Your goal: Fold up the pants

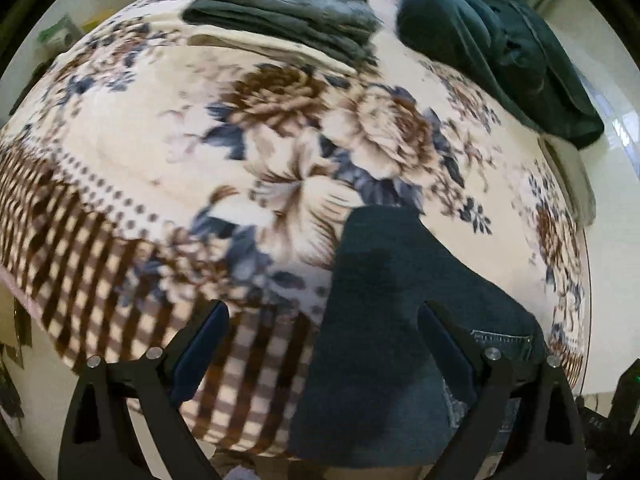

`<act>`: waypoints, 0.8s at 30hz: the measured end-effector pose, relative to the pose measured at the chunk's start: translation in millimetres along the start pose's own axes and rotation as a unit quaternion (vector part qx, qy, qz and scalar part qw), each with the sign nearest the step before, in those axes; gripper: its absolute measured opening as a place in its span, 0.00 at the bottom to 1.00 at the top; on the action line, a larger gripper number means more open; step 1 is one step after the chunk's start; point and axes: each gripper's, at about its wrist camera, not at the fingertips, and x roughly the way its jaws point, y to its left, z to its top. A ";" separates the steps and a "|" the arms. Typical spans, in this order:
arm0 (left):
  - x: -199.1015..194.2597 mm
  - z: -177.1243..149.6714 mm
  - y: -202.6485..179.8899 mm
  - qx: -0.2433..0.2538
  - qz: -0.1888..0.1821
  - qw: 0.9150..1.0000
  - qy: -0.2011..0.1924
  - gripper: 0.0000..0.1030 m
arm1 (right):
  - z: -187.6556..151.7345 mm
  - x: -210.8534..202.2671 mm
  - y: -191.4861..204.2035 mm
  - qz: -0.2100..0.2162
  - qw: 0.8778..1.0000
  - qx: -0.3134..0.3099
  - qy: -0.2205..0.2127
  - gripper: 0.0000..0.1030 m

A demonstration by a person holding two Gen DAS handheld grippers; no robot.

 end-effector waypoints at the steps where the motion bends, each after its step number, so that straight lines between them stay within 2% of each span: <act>1: 8.5 1.8 -5.0 0.007 0.000 1.000 0.008 0.93 | 2.3 3.1 -2.5 0.000 1.000 0.004 0.009 0.37; 2: 14.0 2.8 -7.0 0.010 -0.001 1.000 0.014 0.93 | 4.4 5.1 -2.0 0.001 1.000 0.005 0.010 0.41; 4: 31.9 8.5 -11.4 0.020 0.000 0.999 0.029 0.93 | 12.1 1.0 -1.8 0.016 1.000 0.008 -0.007 0.62; 7: 52.7 15.7 -11.4 0.020 0.000 0.999 0.049 0.93 | 28.8 0.4 -2.3 0.042 0.999 0.022 -0.017 0.67; 9: 68.4 21.2 -11.4 0.021 -0.001 0.998 0.064 0.93 | 44.1 15.5 -3.3 0.037 0.999 0.029 -0.003 0.67; 12: 87.4 29.0 -10.3 0.021 0.000 0.996 0.082 0.93 | 62.1 44.8 -8.0 0.054 0.997 0.049 0.029 0.67; 14: 99.9 35.7 -6.3 0.012 -0.008 0.996 0.091 0.93 | 68.1 58.1 -6.6 0.056 0.996 0.049 0.040 0.58; 15: 104.3 38.6 -4.0 0.007 -0.016 0.995 0.093 0.93 | 69.5 61.0 -4.3 0.055 0.997 0.043 0.035 0.41; 16: 109.6 42.4 -0.7 0.001 -0.028 0.995 0.095 0.87 | 69.8 62.0 -1.4 0.058 0.997 0.036 0.029 0.25; 17: 113.6 45.2 2.3 -0.004 -0.046 0.995 0.094 0.80 | 69.5 61.0 2.2 0.051 0.998 0.027 0.021 0.19; 18: 116.3 47.5 5.3 -0.009 -0.058 0.994 0.092 0.53 | 69.5 59.4 6.1 0.037 0.999 0.019 0.010 0.16; 19: 119.3 49.9 10.5 -0.021 -0.073 0.993 0.089 0.35 | 69.3 58.2 8.3 0.030 0.999 0.013 0.002 0.14; 21: 122.9 54.5 21.8 -0.041 -0.082 0.992 0.086 0.25 | 69.5 59.3 8.8 0.015 1.000 0.014 -0.001 0.14; 24: 126.9 56.9 35.3 -0.073 -0.107 0.987 0.096 0.26 | 71.7 63.5 10.5 0.018 1.000 0.006 0.011 0.14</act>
